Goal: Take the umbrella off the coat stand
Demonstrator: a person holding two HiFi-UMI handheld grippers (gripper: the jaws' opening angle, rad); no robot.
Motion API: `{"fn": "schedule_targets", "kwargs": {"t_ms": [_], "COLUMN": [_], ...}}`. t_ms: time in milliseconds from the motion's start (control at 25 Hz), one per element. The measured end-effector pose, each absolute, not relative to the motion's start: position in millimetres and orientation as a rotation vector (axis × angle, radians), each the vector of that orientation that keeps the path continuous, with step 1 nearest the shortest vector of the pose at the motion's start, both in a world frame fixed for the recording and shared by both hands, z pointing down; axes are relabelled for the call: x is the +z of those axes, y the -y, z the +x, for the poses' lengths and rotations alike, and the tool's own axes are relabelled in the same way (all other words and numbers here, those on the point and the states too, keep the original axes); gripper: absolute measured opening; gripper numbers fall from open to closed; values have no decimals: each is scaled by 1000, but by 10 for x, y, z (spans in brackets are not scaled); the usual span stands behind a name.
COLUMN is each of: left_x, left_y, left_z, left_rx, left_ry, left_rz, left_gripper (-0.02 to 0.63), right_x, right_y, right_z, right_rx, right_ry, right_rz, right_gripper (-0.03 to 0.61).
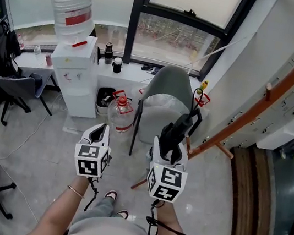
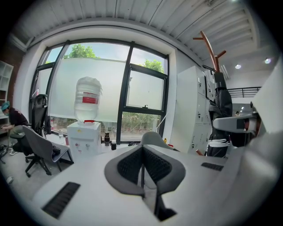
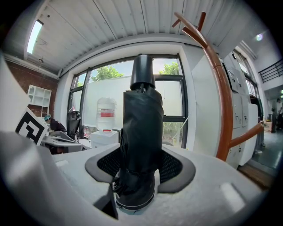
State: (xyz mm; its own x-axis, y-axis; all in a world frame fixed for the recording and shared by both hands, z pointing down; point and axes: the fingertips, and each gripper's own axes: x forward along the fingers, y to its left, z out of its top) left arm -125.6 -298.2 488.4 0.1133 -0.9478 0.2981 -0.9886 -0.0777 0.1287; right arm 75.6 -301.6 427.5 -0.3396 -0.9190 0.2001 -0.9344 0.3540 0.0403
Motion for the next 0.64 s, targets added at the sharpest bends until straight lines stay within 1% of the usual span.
{"fn": "schedule_targets", "kwargs": {"t_ms": [640], "left_x": [4850], "left_y": [3050], "left_z": [-1176], "left_rx": [189], "left_ry": [1883], "left_rz": [2121], "left_gripper": [5], "right_x": [4271], "right_y": [3040], "right_z": [805], "right_rx": [123], "right_ry": [2404], "right_rz": [1703], "right_gripper": [229]}}
